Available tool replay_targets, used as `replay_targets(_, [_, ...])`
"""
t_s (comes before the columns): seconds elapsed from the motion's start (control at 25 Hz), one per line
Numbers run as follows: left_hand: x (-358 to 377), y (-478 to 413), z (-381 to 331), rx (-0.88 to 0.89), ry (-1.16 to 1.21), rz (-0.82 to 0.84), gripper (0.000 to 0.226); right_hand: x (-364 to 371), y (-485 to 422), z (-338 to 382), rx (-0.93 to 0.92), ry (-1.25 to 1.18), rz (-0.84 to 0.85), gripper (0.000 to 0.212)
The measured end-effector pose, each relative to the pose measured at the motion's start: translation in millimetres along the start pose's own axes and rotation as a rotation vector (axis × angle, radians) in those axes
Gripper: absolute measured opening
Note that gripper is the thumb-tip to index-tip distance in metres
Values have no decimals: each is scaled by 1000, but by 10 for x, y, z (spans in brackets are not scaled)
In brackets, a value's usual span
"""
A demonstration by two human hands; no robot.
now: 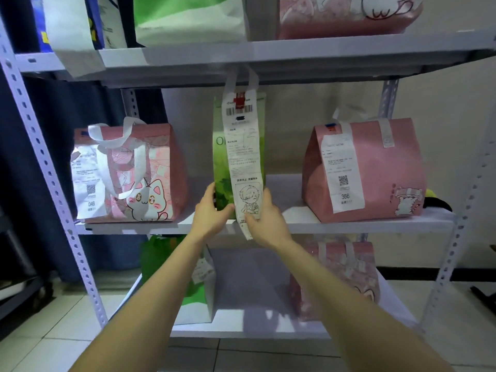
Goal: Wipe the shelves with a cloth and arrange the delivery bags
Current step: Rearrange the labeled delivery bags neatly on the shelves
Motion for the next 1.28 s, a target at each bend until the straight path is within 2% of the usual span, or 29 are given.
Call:
replay_targets(0.08, [-312,23,210,-25,-8,-42,66,292,-48,194,-68,26,52,58])
replay_targets(0.16, [-483,57,372,-53,-12,-40,71,497,-93,285,-87,58,87,67])
replay_targets(0.28, [-504,107,460,-56,-49,-26,76,591,-94,241,-61,90,75,76])
replay_targets(0.4, [-467,154,422,-51,54,-43,79,526,-89,235,-61,13,71,76])
replay_targets(0.48, [-531,326,367,-54,128,-178,76,479,-66,243,-69,-67,119,82])
replay_targets(0.56, [-655,625,254,4,86,-455,69,364,57,271,-121,-157,161,81])
replay_targets(0.64, [-577,889,-27,183,37,-631,60,-71,250,213,-267,-146,21,59])
replay_targets(0.68, [-441,951,-208,290,33,-637,54,-467,351,127,-343,-120,-150,43])
replay_targets(0.76, [-1,930,-630,459,25,-524,41,-1454,593,-221,-385,-42,-579,22])
replay_targets(0.84, [565,799,-963,457,49,-332,34,-2302,786,-637,-263,78,-888,33])
replay_targets(0.88, [860,709,-1067,392,79,-209,37,-2562,782,-804,-192,118,-936,45])
replay_targets(1.0, [1643,507,-1276,241,98,133,68,-2905,520,-1263,-14,158,-811,88])
replay_targets(1.08, [1925,451,-1329,182,188,266,85,-3003,425,-1654,117,56,-704,110])
replay_targets(1.12, [1989,426,-1334,156,227,289,90,-3009,405,-1843,187,-19,-641,114])
replay_targets(1.2, [1974,379,-1265,118,252,253,88,-2843,400,-2012,218,-53,-513,98])
replay_targets(1.28, [1754,323,-1080,74,230,119,79,-2520,397,-1906,128,40,-478,77])
Point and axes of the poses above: each hand's wrist, its own y-axis away from the middle knuckle, its own x-axis out of the palm, z = x × y, the point moved 10 cm from there along -y, towards the middle knuckle, and after that the axes turned 5 degrees about -x, right-handed, at the moved point
